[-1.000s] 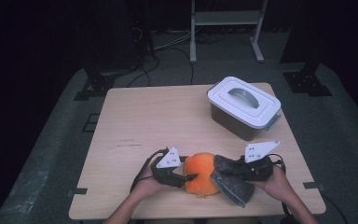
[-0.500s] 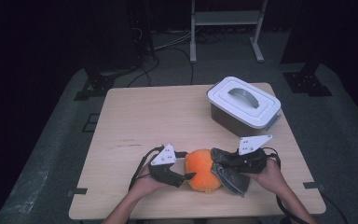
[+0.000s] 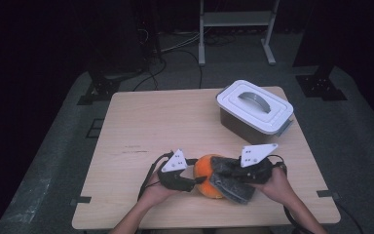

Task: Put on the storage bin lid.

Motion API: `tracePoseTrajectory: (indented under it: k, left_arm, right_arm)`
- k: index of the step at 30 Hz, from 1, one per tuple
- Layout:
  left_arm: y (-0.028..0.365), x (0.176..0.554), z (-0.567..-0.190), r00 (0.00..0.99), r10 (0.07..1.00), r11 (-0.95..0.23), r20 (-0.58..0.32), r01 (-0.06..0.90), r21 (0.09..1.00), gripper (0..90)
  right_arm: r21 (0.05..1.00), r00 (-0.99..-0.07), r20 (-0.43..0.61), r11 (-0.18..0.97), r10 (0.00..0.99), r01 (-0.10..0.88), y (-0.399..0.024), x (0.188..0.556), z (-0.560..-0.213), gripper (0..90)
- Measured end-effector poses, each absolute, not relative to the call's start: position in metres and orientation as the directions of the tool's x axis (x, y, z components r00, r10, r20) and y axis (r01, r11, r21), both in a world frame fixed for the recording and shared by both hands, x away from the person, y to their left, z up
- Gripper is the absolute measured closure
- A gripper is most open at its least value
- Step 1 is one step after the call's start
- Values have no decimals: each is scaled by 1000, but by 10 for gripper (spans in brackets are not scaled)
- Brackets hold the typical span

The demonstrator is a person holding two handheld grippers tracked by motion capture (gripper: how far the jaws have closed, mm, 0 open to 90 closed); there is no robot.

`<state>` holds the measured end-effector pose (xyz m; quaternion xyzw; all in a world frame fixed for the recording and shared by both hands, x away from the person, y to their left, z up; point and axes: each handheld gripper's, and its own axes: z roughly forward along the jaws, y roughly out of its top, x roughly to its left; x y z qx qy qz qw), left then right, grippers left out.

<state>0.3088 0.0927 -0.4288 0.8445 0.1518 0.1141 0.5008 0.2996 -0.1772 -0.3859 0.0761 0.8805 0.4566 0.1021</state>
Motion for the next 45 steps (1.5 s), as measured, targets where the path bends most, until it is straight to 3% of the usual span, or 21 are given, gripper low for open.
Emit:
tracePoseTrajectory:
  k: [5, 12, 23, 30, 36, 41, 45]
  left_arm:
    - [95, 311, -430, 922, 387, -448, 20, 170, 878, 358]
    - [96, 313, -431, 919, 395, -442, 4, 186, 878, 358]
    - [99, 316, -433, 914, 404, -446, -14, 210, 870, 361]
    - [99, 315, -434, 922, 388, -452, -15, 204, 868, 361]
    - [98, 311, -433, 935, 354, -469, 20, 159, 868, 361]
    - [101, 313, -434, 936, 352, -467, 10, 167, 869, 353]
    - [102, 313, -433, 940, 342, -473, -8, 180, 863, 309]
  right_arm:
    - [764, -972, -172, 644, 163, -27, -153, 286, -391, 761]
    - [712, -965, -219, 700, 142, -58, -160, 271, -401, 761]
    - [701, -969, -224, 708, 101, -88, -149, 266, -404, 758]
    - [722, -968, -199, 691, 152, -40, -169, 272, -398, 759]
    - [773, -959, -172, 635, 225, 10, -183, 300, -379, 758]
    - [775, -966, -74, 623, 249, 102, -190, 328, -383, 755]
    - [789, -969, -10, 598, 245, 143, -192, 329, -395, 756]
